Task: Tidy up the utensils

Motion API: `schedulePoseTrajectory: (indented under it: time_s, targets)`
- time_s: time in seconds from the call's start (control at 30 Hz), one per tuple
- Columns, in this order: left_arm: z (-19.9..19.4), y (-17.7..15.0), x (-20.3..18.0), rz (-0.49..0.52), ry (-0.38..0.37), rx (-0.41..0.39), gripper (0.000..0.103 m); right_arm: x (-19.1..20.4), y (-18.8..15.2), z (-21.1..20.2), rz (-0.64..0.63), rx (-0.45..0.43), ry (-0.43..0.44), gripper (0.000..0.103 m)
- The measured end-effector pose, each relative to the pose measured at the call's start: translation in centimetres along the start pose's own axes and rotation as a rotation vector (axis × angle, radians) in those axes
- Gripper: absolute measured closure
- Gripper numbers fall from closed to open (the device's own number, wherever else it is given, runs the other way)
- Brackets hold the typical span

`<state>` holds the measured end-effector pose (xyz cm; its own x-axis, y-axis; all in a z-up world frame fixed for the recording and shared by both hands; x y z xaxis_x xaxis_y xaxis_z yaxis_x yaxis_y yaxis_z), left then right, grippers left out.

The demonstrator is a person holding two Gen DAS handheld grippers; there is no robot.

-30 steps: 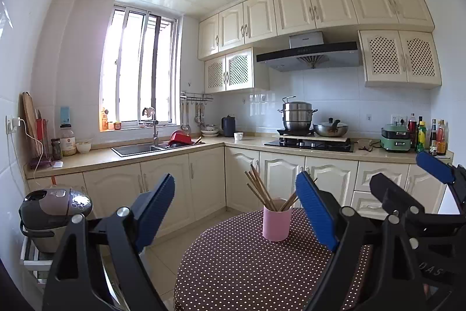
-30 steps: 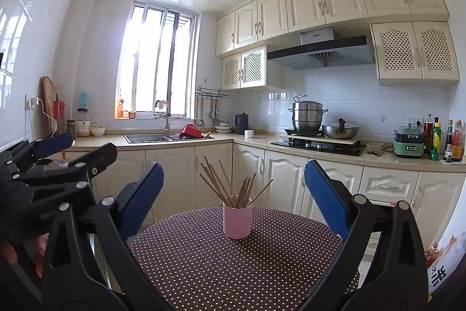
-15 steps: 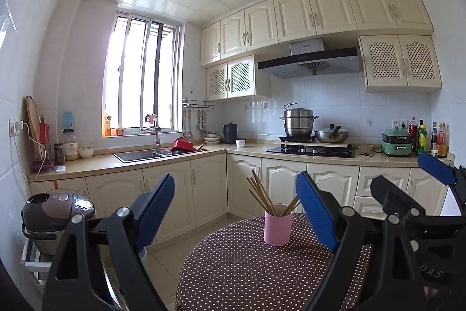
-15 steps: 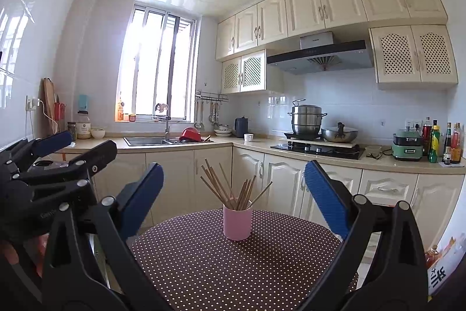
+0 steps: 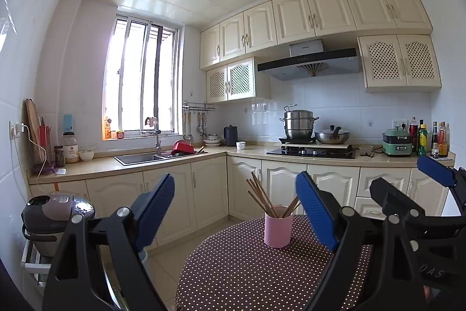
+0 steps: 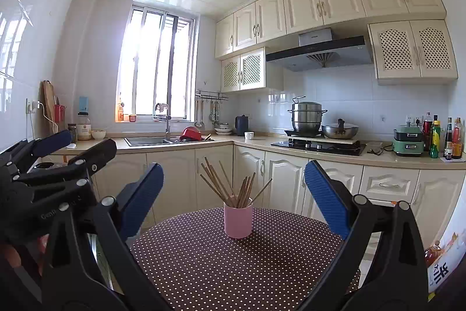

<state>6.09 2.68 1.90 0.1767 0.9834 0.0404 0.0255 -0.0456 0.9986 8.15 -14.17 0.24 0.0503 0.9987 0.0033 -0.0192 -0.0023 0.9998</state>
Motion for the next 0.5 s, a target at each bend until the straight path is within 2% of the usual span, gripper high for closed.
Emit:
schedulePoseTrajectory:
  time_s: [0.5]
  targets:
    - [0.30,0.04,-0.15,0.012,0.014,-0.004,0.019,-0.05,-0.37,0.12,0.005,0.007,-0.001,0.007]
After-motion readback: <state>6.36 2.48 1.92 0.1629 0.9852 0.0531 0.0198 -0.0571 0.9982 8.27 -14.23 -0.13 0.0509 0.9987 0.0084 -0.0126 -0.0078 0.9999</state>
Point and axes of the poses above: each gripper's, at about its wrist camera, not at the fingertips, and z roughly the way its jaws point, x to its left, y to its top, the point moved 5 cm from there along z, roughly the way its jaws point, and after that the axes turned 12 degrees about -y, right-handed, at the moved point
